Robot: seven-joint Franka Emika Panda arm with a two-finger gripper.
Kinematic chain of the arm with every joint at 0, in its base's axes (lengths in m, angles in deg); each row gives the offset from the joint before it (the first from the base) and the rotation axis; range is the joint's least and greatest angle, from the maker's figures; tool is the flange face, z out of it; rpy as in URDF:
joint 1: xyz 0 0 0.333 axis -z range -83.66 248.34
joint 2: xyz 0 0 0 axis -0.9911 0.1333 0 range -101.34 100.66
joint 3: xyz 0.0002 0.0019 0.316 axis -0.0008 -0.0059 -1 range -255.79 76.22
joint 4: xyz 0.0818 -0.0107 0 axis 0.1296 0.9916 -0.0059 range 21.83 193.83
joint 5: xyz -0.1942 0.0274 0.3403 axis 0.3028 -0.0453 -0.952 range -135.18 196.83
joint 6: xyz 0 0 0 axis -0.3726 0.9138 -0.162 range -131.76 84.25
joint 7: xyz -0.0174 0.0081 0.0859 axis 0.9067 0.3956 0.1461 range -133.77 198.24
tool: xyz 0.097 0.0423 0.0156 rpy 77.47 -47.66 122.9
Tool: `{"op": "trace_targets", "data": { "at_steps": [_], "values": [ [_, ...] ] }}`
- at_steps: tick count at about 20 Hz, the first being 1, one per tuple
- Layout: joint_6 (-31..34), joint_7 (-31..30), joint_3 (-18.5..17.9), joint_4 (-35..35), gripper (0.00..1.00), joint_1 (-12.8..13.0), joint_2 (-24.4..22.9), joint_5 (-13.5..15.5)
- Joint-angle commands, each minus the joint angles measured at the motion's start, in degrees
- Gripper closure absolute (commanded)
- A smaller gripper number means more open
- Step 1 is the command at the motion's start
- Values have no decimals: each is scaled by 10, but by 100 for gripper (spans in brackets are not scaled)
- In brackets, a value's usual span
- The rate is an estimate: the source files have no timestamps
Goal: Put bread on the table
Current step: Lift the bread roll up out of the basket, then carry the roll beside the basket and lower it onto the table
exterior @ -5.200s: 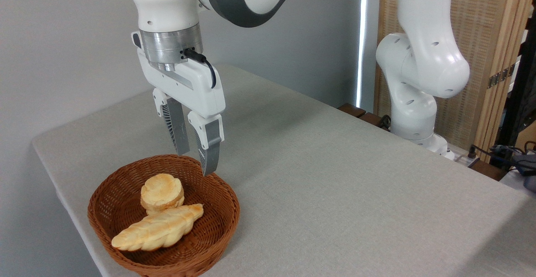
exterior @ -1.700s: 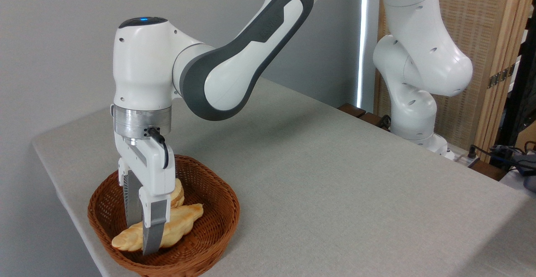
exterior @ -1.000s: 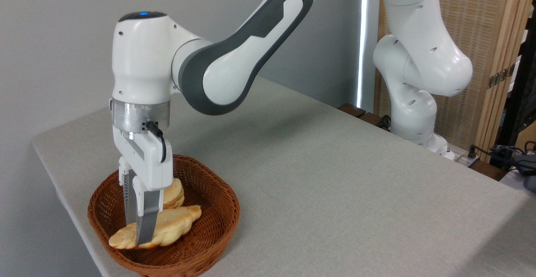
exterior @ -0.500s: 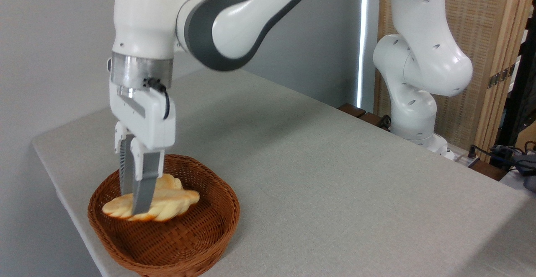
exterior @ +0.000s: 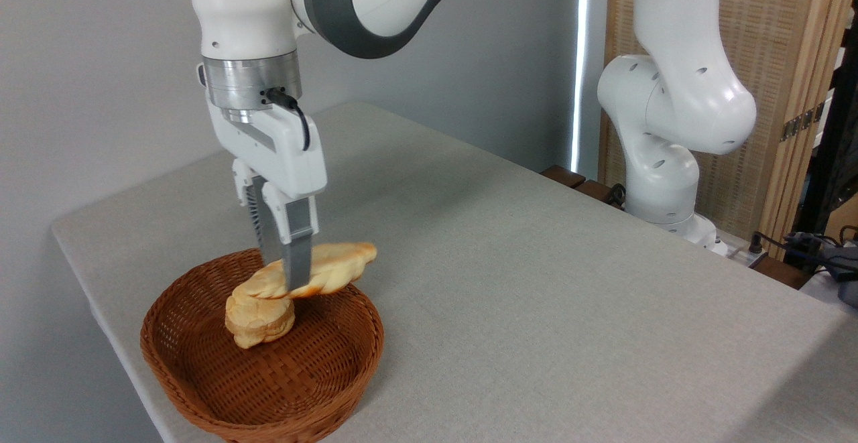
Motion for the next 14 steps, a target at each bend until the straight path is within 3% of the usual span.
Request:
{"op": "trace_targets", "data": {
  "at_steps": [1,9,14],
  "values": [
    [77,16,11,17,44,0,-13,18],
    [83,54,13,126,42,4,-103,45],
    [81,72,12,179,42,10,-131,49]
  ]
}}
